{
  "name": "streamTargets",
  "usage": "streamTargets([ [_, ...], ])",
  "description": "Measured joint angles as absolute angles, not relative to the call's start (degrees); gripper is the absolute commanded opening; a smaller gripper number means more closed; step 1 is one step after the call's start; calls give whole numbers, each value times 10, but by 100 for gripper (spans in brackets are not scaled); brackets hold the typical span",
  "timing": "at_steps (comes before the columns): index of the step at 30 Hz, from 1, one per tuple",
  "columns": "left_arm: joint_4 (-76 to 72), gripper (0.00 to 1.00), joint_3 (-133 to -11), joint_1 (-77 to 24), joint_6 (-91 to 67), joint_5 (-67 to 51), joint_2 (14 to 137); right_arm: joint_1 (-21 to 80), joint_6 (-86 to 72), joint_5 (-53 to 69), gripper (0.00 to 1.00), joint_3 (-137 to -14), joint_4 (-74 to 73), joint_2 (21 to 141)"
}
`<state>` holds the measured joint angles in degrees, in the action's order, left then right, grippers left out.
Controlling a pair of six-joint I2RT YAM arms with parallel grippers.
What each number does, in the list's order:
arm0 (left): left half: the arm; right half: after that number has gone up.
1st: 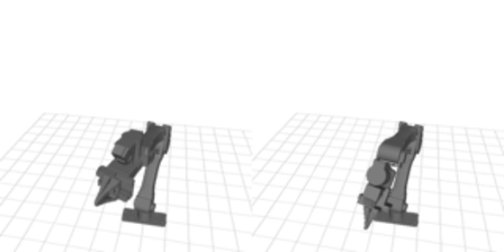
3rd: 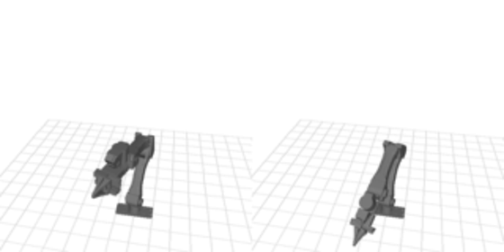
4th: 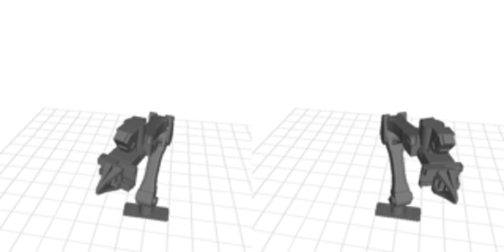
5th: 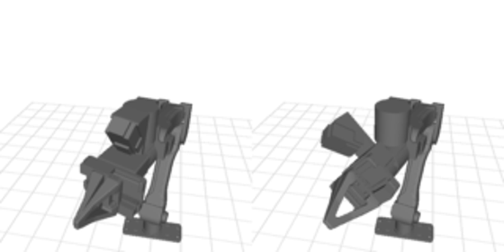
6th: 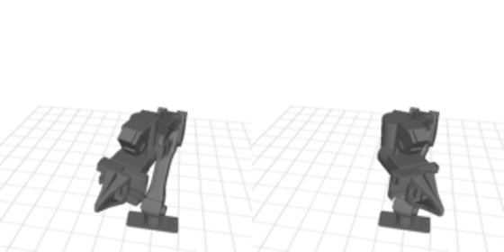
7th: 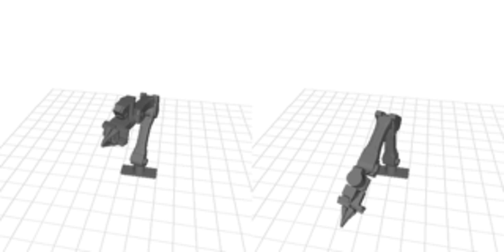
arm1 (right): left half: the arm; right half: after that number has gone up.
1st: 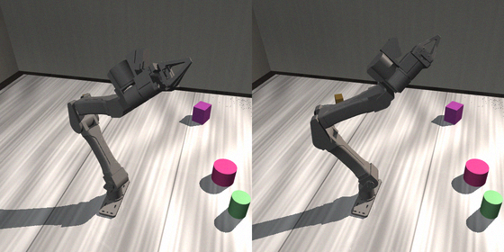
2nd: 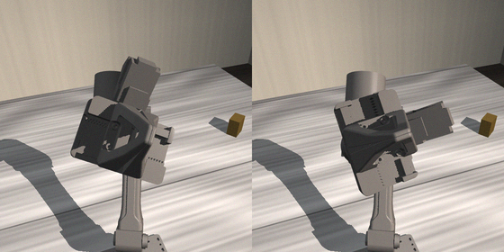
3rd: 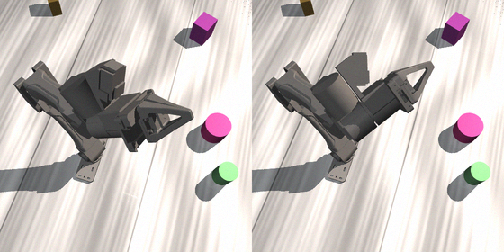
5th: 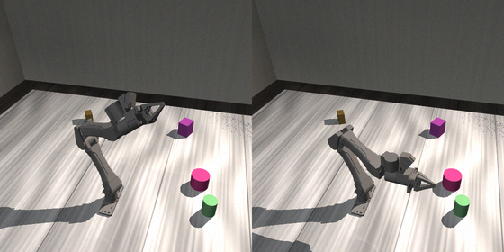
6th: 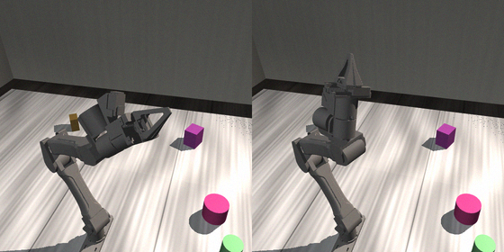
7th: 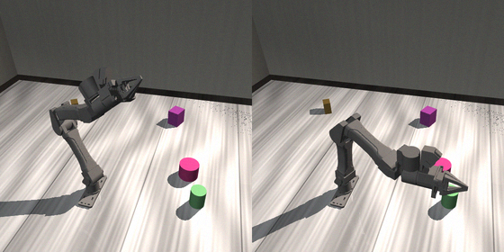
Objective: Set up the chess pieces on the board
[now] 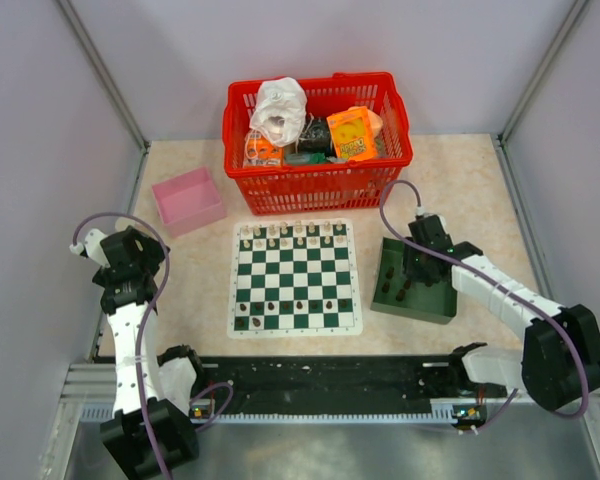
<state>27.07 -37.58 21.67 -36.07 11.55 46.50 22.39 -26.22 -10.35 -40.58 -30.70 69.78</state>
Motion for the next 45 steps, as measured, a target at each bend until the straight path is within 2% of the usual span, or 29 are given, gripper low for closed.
streamTargets([
  [35, 270, 99, -376, 217, -361, 116, 465, 224, -267, -89, 34, -397, -288, 729],
  [45, 270, 99, -376, 217, -361, 116, 465, 224, -267, -88, 27, -397, -288, 729],
])
